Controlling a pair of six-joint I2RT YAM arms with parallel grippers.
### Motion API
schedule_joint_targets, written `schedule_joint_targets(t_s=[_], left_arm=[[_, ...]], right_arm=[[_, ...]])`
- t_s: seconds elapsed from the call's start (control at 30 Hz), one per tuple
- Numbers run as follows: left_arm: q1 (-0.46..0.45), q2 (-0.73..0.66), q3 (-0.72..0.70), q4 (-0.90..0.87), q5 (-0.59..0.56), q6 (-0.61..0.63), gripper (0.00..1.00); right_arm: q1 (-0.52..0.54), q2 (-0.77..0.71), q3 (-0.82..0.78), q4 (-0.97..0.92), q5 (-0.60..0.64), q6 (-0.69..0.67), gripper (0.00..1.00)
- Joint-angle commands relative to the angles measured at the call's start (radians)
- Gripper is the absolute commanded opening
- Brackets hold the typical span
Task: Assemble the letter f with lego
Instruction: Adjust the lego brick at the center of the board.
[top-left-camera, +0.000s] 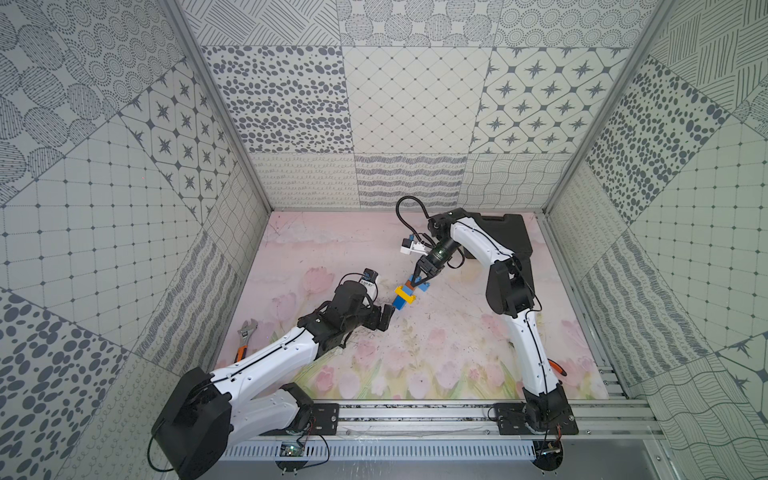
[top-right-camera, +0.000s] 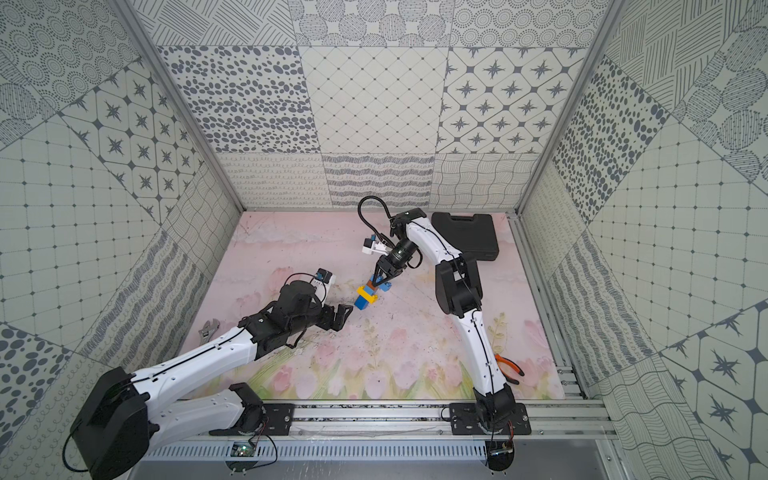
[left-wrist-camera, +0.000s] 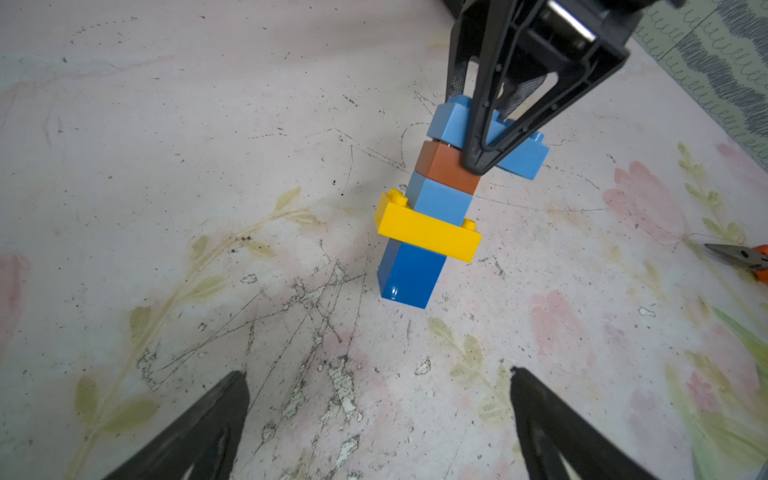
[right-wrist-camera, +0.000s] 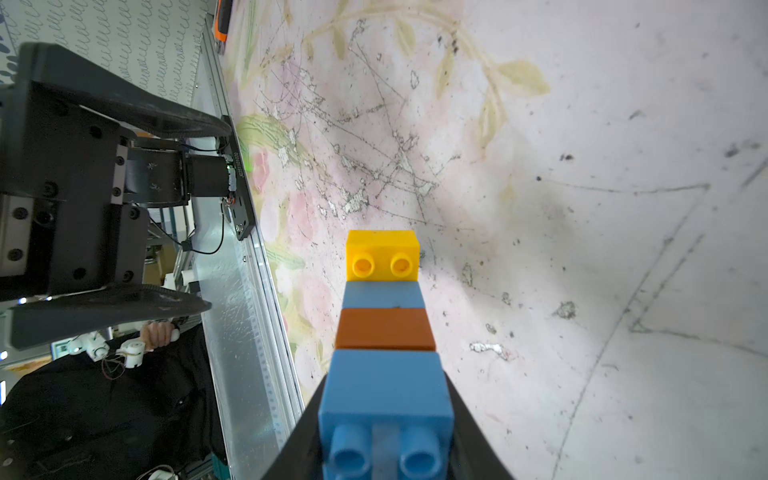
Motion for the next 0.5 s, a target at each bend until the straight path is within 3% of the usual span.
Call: schedule_joint_targets(t_s=[0.0, 0.23, 0.47], left_arm=[[0.008, -0.017, -0.002, 0.047, 0.024, -0.007, 0.99], [0.007, -0.092, -0.039, 0.027, -0.004, -0.022, 0.99], [0.009, -0.181, -0.082, -0.009, -0.037, -0.030, 0.99]], right_arm=[[0.033, -0.097, -0.026, 0.060, 0.092, 0.075, 0.37], [0.100, -0.151, -0.080, 0.164, 0.335, 0.218, 0.37], [0.157, -0.164, -0.131, 0.203, 0.472, 0.291, 0.37]])
